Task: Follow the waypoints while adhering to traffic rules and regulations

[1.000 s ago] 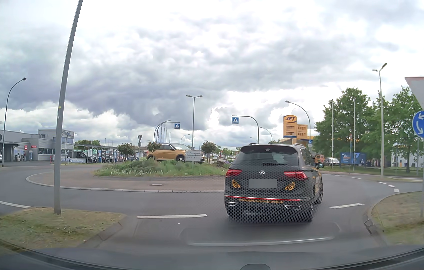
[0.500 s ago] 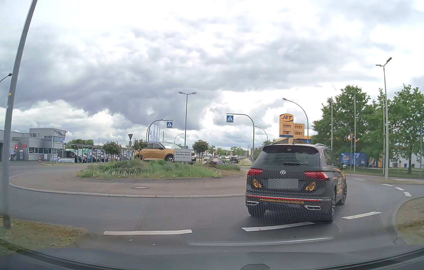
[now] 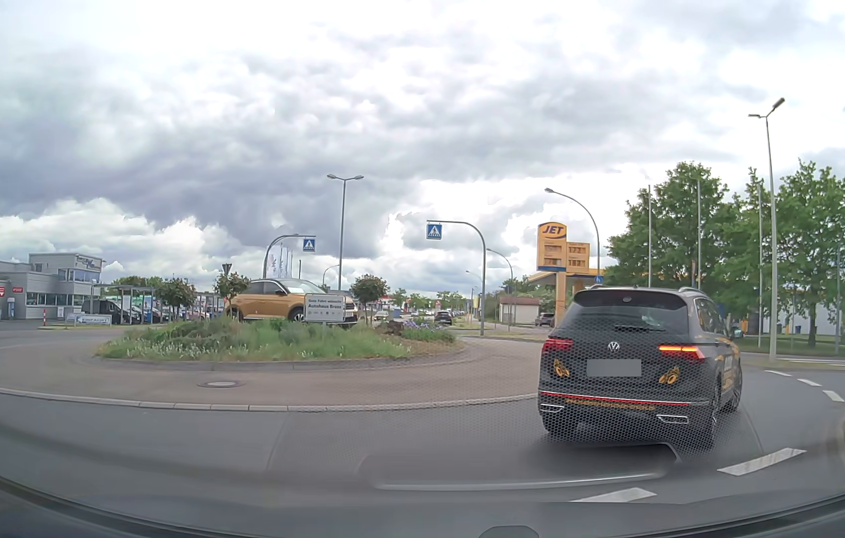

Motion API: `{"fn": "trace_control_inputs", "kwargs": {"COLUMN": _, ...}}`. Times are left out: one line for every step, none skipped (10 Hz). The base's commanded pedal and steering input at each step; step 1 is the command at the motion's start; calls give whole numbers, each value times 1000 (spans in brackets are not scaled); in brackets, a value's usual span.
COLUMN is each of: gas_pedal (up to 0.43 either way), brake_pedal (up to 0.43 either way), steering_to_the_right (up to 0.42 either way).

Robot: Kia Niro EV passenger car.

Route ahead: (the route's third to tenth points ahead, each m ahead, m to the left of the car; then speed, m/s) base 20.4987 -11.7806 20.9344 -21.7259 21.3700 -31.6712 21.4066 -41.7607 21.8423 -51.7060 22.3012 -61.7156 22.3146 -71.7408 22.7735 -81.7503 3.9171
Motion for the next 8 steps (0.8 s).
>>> {"fn": "trace_control_inputs", "kwargs": {"gas_pedal": 110, "brake_pedal": 0, "steering_to_the_right": 117}}
{"fn": "trace_control_inputs", "kwargs": {"gas_pedal": 110, "brake_pedal": 0, "steering_to_the_right": 128}}
{"fn": "trace_control_inputs", "kwargs": {"gas_pedal": 110, "brake_pedal": 0, "steering_to_the_right": 145}}
{"fn": "trace_control_inputs", "kwargs": {"gas_pedal": 110, "brake_pedal": 0, "steering_to_the_right": 161}}
{"fn": "trace_control_inputs", "kwargs": {"gas_pedal": 98, "brake_pedal": 0, "steering_to_the_right": 178}}
{"fn": "trace_control_inputs", "kwargs": {"gas_pedal": 87, "brake_pedal": 0, "steering_to_the_right": 193}}
{"fn": "trace_control_inputs", "kwargs": {"gas_pedal": 79, "brake_pedal": 0, "steering_to_the_right": 208}}
{"fn": "trace_control_inputs", "kwargs": {"gas_pedal": 67, "brake_pedal": 0, "steering_to_the_right": 224}}
